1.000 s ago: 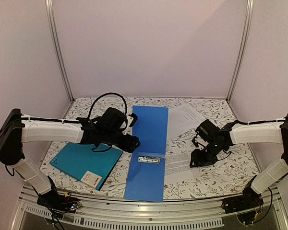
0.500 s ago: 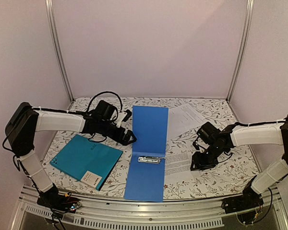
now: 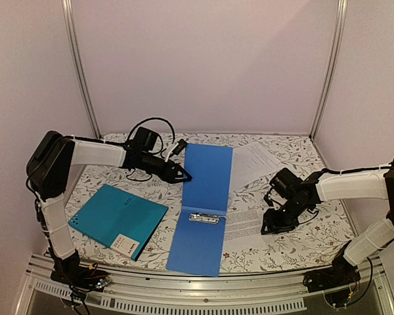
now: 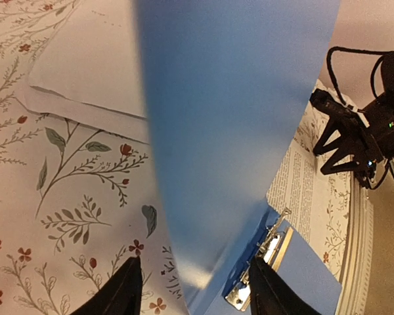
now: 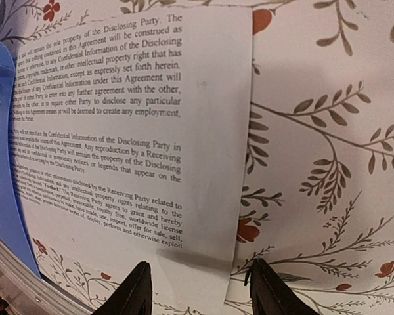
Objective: Put the files into the folder
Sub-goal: Pick up the folder from the center of the board.
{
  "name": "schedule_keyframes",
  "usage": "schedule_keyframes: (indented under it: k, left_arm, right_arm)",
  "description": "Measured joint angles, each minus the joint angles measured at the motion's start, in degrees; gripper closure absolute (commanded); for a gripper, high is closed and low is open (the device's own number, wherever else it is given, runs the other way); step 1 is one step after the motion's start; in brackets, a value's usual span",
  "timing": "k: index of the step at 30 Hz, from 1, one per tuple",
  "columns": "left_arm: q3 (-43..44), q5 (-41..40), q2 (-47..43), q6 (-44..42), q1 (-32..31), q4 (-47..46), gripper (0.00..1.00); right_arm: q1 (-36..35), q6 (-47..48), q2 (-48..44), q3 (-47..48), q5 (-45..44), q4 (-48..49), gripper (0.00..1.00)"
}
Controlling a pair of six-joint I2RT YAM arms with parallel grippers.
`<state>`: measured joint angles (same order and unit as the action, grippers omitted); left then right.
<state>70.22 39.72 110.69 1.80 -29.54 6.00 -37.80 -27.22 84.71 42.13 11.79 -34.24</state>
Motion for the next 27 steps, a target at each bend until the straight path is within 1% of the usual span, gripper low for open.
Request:
schedule_keyframes:
  k: [3,9,16,21,27]
  left_arm:
    - [1.4,3.5,1.2,0.1,0.1,-0.7,0.65]
    - [3.1,7.5,3.1,0.9,0.2,-1.9,0.85]
    - [4.0,9.1,3.2,1.4,0.6,-2.3,1.0]
    - [4.3,9.4,3.2,1.6,2.4,-2.3,1.0]
    - [5.9,10.2,3.2,1.2,6.6,-1.9,1.0]
  right_arm:
    - [0.0,0.0,0.0,-0.1,0.0,0.1,0.5]
    - [0.0,0.0,0.0,-0.1,0.1,0.4,0.5]
    - [0.0,0.0,0.0,-0.2,0.3,0.5,0.51]
    - [0.0,0.0,-0.1,-0.2,-0.1,0.3,0.5]
    - [0.0,0.0,-0.4,0.5,-1.5,-0.4,0.5]
